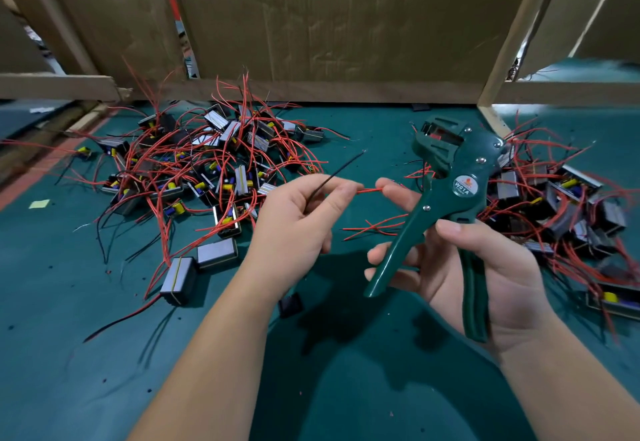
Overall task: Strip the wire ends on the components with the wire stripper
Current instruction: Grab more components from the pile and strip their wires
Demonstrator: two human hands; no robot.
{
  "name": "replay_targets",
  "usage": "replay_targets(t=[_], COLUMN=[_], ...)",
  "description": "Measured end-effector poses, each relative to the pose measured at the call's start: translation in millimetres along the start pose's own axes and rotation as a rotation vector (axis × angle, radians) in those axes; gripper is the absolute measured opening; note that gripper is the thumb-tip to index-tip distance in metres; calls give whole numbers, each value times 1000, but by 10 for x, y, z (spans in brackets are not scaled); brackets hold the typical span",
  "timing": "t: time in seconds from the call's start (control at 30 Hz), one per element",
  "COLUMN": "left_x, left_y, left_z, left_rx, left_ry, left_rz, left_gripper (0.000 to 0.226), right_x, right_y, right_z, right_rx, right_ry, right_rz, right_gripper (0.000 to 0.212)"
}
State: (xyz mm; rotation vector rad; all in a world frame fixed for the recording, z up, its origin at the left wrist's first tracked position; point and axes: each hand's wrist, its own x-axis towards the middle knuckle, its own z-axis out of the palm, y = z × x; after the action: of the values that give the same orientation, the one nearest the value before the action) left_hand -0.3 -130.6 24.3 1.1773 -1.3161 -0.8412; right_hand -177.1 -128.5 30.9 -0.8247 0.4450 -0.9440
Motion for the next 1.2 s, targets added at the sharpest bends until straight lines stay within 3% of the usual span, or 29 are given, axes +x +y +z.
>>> replay_targets(t=[0.1,0.2,0.37,0.6,0.93,1.03,1.13,1.2], left_x=[10,27,67,63,53,47,47,56], left_y=[-4,3,3,28,31,36,27,26], left_z=[-16,-39,-69,-68,-67,-60,-44,-54], left_rx=[-62,-120,-200,-124,-82,-81,-162,-129], left_ry=[58,125,260,274,236,144,51,94], left_rz=[-28,-32,-24,0,3,58,27,37], left_gripper=[11,13,15,15,14,12,45,50], right_x=[-5,0,18,-12,-22,6,32,45], right_y=[10,5,47,169,203,210,196,160], right_z=[-21,-53,-95,15,86,115,103,66], right_rx=[-6,-7,-80,-60,-150,-167,-71,54], right_ry=[-24,-62,-29,-207,27,130,162,128], right_rz=[-7,8,161,259,237,183,198,185], right_gripper=[94,77,59,47,34,34,31,33])
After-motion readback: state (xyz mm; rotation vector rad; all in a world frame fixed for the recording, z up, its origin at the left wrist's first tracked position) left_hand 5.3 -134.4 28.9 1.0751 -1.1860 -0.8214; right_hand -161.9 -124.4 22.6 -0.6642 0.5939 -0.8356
